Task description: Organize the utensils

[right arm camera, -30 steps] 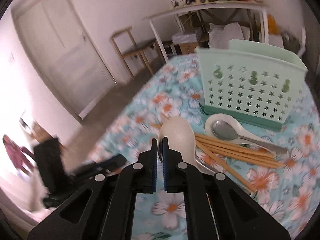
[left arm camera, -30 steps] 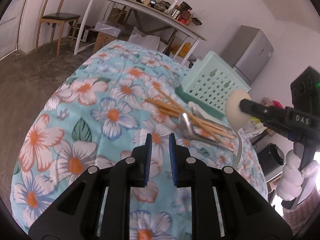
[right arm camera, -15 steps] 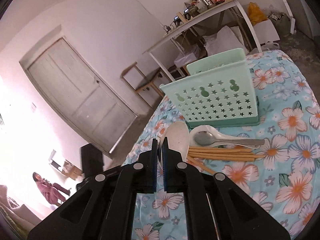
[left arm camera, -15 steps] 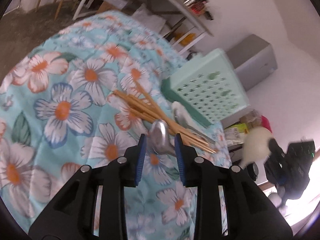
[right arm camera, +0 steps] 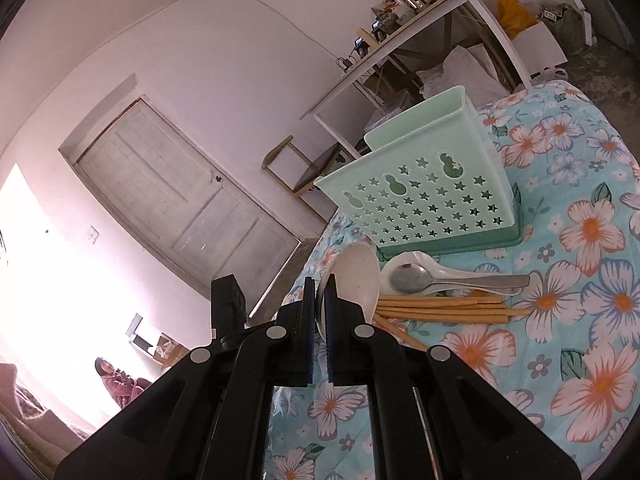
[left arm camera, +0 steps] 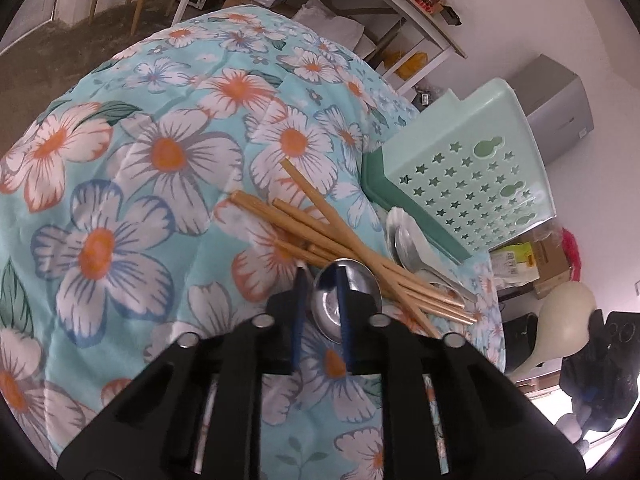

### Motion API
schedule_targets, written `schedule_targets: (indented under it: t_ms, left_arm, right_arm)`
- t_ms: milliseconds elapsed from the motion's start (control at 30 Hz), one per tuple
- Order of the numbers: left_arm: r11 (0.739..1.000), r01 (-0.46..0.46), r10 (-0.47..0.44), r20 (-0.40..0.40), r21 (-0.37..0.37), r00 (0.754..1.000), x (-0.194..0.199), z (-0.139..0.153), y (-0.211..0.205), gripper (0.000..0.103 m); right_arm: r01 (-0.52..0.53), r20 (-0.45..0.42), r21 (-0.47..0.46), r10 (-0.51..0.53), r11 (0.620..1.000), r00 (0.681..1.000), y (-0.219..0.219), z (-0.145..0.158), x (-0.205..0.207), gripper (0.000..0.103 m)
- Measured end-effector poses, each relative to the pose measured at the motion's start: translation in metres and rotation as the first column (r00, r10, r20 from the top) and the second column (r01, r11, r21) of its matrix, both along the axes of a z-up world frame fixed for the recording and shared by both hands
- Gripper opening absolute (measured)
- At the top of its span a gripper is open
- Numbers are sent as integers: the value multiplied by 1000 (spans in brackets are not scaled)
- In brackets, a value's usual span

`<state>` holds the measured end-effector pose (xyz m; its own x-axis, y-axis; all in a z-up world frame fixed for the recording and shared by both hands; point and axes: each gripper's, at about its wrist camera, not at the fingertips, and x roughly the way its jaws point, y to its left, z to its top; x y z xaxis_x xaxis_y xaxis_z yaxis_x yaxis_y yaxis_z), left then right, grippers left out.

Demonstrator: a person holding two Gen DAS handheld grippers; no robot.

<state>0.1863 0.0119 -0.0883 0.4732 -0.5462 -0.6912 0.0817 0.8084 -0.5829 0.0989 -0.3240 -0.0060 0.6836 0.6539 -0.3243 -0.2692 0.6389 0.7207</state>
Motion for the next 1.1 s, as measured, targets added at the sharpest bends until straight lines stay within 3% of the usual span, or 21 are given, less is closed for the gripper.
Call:
schedule_targets:
  t_ms: [167, 500, 633, 767, 933, 1100]
  left_arm:
    - [998, 0, -2, 36, 65, 999, -12, 16, -3, 1]
    - [987, -11, -10, 133, 159, 991, -56, 68, 9, 1]
    - [975, -30, -13, 190, 219, 982, -71, 91, 20, 1]
    - [970, -60, -2, 253, 235, 967, -81, 114, 30, 1]
    - [969, -110, 13, 396, 222, 918, -84, 157, 35, 1]
    - [959, -173, 15, 567, 226, 823, -74, 213, 30, 1]
  right_arm:
    - [8, 10, -3, -8, 1000, 1000, 0, 6, -7, 5]
    - [31, 53, -22, -30, 999, 998, -2, 21, -23, 4]
    - [33, 68, -31, -31, 999, 997, 0, 26, -25, 4]
    - [36, 86, -32, -33, 999, 996, 1, 32, -27, 4]
    - [45, 115, -42, -40, 998, 993, 1, 42, -30, 4]
    - [63, 154, -46, -55, 997, 987, -4, 56, -32, 4]
